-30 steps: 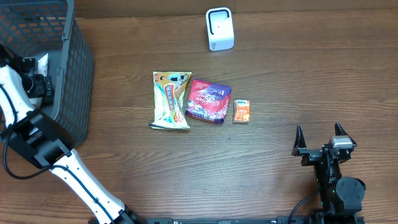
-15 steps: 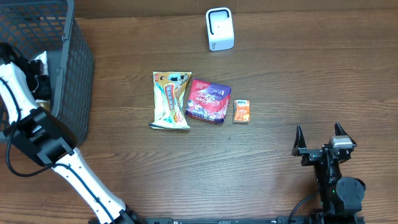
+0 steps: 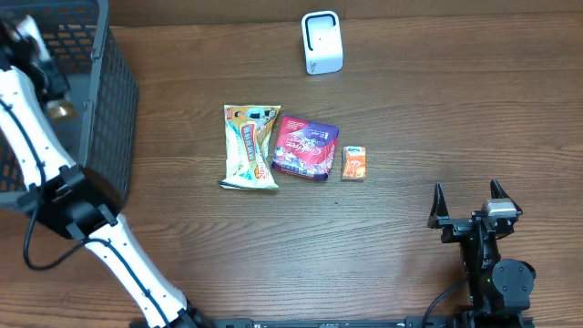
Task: Scan the item barcode
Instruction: 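Carry the white tube over and set it between wipes and purple pack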
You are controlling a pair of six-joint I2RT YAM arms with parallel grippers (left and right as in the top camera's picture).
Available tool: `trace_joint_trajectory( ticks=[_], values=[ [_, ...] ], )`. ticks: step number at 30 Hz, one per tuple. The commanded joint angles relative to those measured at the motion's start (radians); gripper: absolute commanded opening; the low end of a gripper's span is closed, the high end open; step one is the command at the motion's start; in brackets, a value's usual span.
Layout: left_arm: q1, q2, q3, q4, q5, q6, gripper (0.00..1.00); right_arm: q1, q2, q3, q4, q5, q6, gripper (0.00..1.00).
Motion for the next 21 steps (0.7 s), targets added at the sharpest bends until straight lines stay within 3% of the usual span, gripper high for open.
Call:
trace_joint_trajectory(
  ticks=[1,7,13,16,21],
  values=[
    [0.007,-0.212,0.106,0.028,0.152,-0.198,0.04,-0.005,-0.008,-0.011,0.006,0.01,-0.004,1.0],
    [-0.003,-0.378,0.111,0.045,0.422,-0.405,0.04,-0.005,-0.008,-0.011,0.006,0.01,-0.004,1.0],
    [-0.104,-0.413,0.11,0.026,0.808,-0.439,0.04,-0.005,-0.008,-0.011,0.006,0.01,-0.004,1.0],
    [-0.2,-0.407,0.108,-0.029,0.805,-0.435,0.04,-0.005,-0.008,-0.011,0.006,0.01,-0.004,1.0],
    [-0.398,-0.405,0.069,-0.15,0.59,-0.435,0.04,-0.005,-0.008,-0.011,0.006,0.01,-0.004,1.0]
  ],
)
